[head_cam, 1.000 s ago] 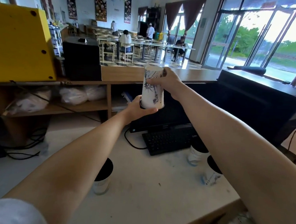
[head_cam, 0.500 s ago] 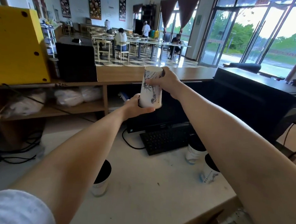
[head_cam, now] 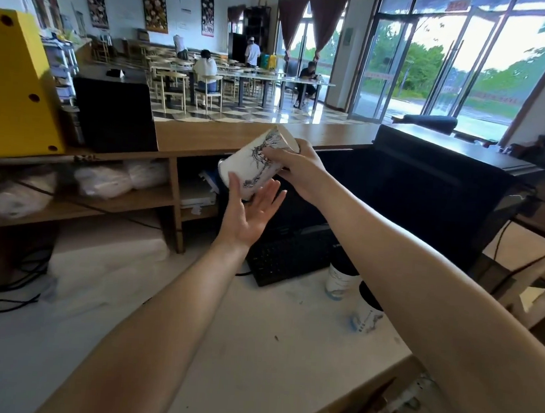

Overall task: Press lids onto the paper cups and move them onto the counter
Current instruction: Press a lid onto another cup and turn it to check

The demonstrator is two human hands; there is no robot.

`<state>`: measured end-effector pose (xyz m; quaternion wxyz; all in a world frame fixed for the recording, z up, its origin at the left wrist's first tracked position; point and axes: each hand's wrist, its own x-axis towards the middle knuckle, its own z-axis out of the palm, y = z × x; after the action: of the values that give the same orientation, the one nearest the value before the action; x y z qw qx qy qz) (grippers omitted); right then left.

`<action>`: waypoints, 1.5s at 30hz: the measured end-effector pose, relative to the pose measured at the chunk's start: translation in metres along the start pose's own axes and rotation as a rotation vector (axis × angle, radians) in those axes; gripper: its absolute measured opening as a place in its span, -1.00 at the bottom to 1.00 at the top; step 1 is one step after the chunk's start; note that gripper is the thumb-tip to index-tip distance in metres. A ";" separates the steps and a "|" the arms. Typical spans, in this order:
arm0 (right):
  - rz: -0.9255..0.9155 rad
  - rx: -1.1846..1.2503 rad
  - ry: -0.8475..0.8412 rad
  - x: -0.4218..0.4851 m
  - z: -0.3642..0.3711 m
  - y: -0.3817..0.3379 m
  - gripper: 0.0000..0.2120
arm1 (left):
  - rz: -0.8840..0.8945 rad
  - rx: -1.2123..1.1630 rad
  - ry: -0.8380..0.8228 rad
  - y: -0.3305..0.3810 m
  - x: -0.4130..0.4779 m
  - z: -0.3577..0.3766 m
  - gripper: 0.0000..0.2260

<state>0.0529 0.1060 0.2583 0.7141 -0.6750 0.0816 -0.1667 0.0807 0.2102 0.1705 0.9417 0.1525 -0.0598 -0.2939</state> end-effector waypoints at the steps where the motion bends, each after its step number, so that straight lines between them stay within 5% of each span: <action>1: 0.001 0.013 -0.005 -0.002 -0.004 0.000 -0.37 | 0.027 -0.002 0.014 0.004 0.002 0.007 -0.41; 8: 0.023 -0.181 -0.029 -0.013 -0.033 0.021 -0.47 | 0.086 0.174 0.133 0.034 0.009 0.044 -0.71; 14: 0.014 -0.648 -0.165 -0.015 -0.037 0.023 -0.46 | 0.196 0.856 -0.038 0.058 -0.003 0.064 -0.83; 18: -0.070 -0.524 -0.248 -0.018 -0.030 -0.001 -0.51 | 0.212 1.190 -0.151 0.065 -0.009 0.080 -0.74; 24: -0.131 -0.382 -0.244 -0.019 -0.035 -0.022 -0.39 | 0.165 1.184 -0.243 0.060 -0.002 0.091 -0.51; 30: -0.121 -0.461 -0.039 -0.020 -0.052 -0.007 -0.29 | 0.074 1.246 -0.319 0.037 0.012 0.087 -0.41; 34: -0.102 -0.451 0.055 -0.028 -0.064 0.026 -0.33 | -0.012 1.317 -0.242 0.009 0.020 0.064 -0.27; 45: 0.055 -0.466 0.135 -0.052 -0.112 0.174 -0.36 | -0.172 1.386 -0.043 -0.088 0.029 -0.057 -0.30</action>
<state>-0.0118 0.0249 0.0715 0.5364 -0.8064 0.1835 -0.1685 0.0695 0.1393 0.0890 0.5993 0.7166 -0.2399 -0.2643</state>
